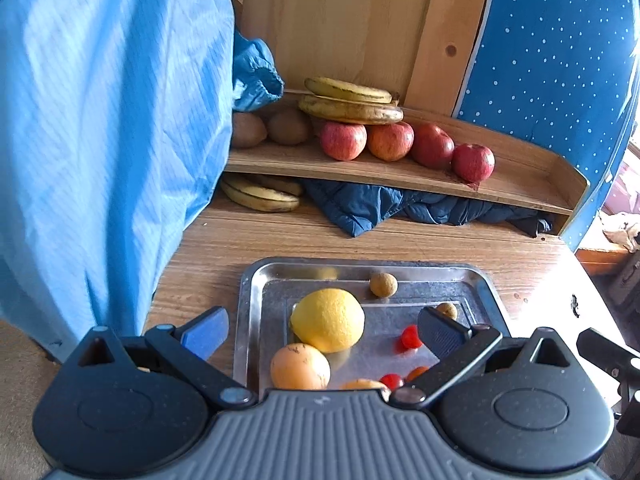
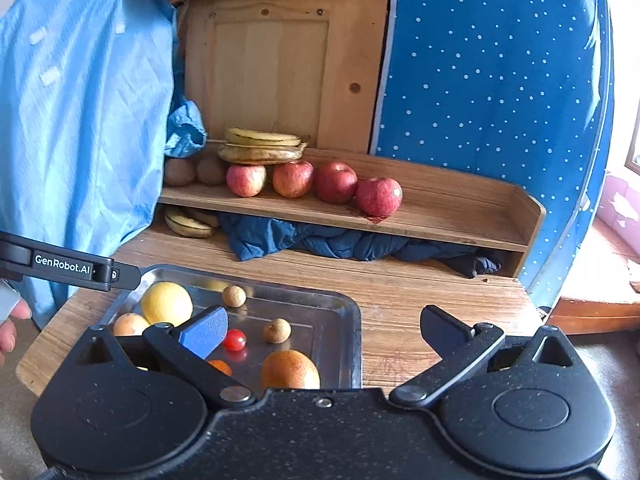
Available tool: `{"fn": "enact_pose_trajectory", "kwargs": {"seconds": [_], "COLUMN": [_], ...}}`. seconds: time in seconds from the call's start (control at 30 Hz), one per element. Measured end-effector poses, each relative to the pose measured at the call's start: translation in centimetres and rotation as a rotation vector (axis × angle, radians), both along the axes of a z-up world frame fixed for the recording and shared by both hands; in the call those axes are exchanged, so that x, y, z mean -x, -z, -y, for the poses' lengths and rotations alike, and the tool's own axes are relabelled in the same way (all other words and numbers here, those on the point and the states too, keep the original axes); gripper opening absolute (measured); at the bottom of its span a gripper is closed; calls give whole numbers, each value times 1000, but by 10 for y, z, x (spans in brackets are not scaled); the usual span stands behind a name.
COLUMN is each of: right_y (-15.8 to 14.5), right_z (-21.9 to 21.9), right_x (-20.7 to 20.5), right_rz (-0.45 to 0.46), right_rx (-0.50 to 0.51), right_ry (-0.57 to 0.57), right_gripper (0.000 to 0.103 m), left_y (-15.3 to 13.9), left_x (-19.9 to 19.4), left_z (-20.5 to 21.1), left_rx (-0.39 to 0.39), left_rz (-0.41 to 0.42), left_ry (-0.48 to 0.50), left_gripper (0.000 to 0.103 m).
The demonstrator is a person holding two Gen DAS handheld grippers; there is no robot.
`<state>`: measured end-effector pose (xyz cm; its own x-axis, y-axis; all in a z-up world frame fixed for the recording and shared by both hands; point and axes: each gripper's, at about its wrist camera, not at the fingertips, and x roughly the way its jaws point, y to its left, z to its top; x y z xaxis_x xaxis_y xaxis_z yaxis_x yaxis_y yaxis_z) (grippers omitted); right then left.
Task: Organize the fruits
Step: 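Lift both open tools up and back from the tray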
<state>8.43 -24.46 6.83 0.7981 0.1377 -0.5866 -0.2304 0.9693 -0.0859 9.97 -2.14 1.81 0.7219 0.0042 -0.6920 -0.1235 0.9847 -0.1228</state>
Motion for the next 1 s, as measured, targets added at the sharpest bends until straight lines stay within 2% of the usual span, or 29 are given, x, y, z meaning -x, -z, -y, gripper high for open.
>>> {"fn": "enact_pose_trajectory", "kwargs": {"seconds": [0.33, 0.53, 0.8, 1.0], "right_y": [1, 4, 5, 6], "right_z": [16, 25, 29, 21], "right_x": [32, 54, 72, 79], "right_rz": [-26, -46, -73, -91], "right_rx": [-30, -49, -71, -72], "right_ry": [-53, -67, -63, -68], "right_gripper": [102, 102, 102, 102], "left_y": [0, -1, -1, 2], "left_x": [42, 66, 92, 100], "left_z": [12, 20, 28, 26], "left_rx": [35, 27, -10, -40], "left_rz": [-6, 24, 48, 32], "left_ry": [-45, -63, -29, 3], "left_gripper": [103, 103, 102, 102]}}
